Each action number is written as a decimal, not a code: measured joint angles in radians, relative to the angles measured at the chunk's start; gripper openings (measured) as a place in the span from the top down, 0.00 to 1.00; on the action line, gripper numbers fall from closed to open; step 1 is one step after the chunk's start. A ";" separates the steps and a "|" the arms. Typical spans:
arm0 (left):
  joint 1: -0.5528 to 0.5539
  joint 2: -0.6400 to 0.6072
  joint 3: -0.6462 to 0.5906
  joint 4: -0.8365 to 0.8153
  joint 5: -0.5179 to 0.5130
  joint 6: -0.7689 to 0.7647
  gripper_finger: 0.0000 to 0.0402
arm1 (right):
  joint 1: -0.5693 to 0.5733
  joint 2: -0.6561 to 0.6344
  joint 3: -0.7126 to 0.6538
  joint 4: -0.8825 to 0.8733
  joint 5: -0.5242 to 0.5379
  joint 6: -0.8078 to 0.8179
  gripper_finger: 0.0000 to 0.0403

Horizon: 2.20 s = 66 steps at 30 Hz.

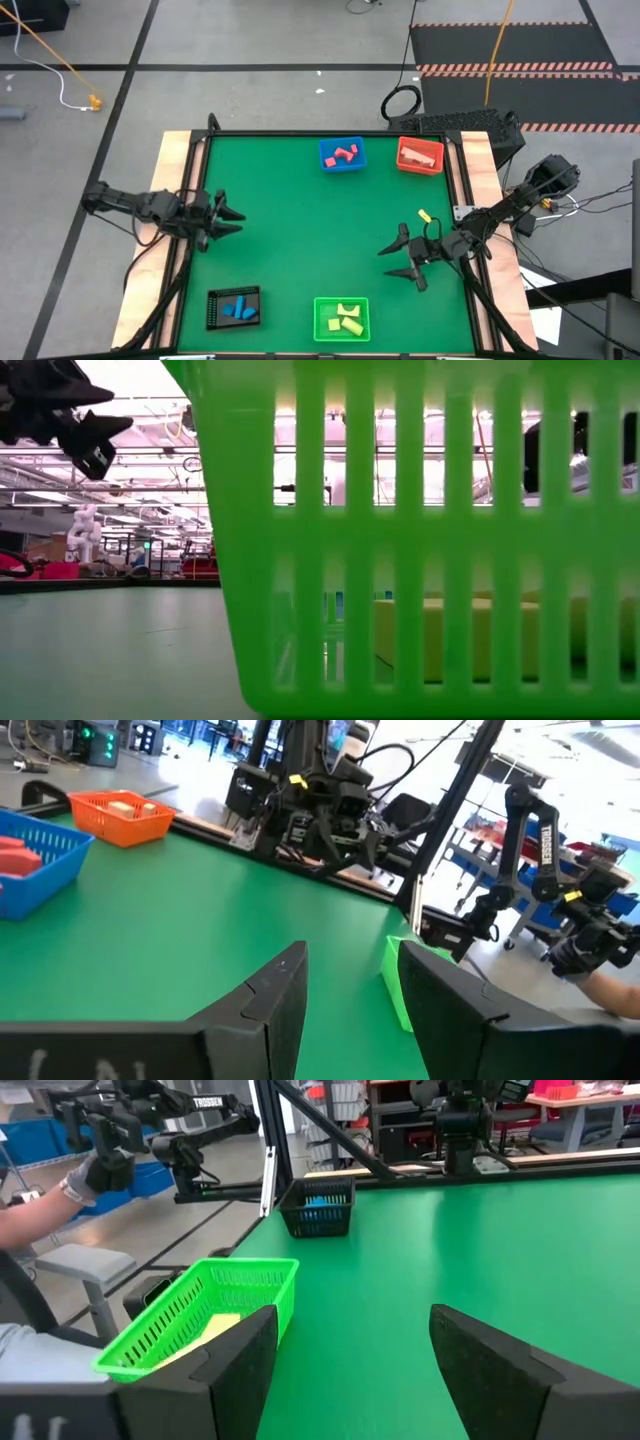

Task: Sort & place blocks by color
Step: Return to Home Position

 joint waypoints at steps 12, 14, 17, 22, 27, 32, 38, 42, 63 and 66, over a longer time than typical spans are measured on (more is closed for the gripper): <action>0.000 -0.005 -0.112 0.143 -0.003 0.008 0.60 | 0.000 0.000 -0.062 0.051 0.001 0.012 0.38; 0.000 -0.001 -0.111 0.142 -0.003 0.007 0.60 | 0.000 0.000 -0.073 0.060 0.001 0.023 0.38; 0.000 -0.002 -0.111 0.142 -0.003 0.014 0.60 | 0.000 0.000 -0.093 0.079 0.001 0.026 0.38; 0.000 -0.002 -0.111 0.135 -0.003 0.030 0.60 | 0.000 0.000 -0.136 0.147 0.006 0.024 0.38; 0.000 -0.002 -0.111 0.134 -0.003 0.030 0.60 | 0.000 0.000 -0.153 0.175 0.006 0.018 0.38; 0.000 -0.002 -0.112 0.145 -0.003 0.029 0.60 | 0.000 0.000 -0.155 0.125 0.008 0.024 0.38; 0.000 -0.002 -0.112 0.149 -0.004 0.029 0.60 | 0.000 0.000 -0.155 0.125 0.030 -0.017 0.38; 0.000 -0.002 -0.112 0.152 -0.004 0.028 0.60 | -0.006 0.000 -0.155 0.125 0.160 -0.111 0.38; 0.000 -0.002 -0.112 0.154 -0.004 0.028 0.60 | -0.166 0.000 -0.156 0.132 0.635 -0.333 0.38; 0.000 -0.002 -0.112 0.154 -0.004 0.028 0.60 | -0.187 0.000 -0.156 0.147 0.635 -0.343 0.38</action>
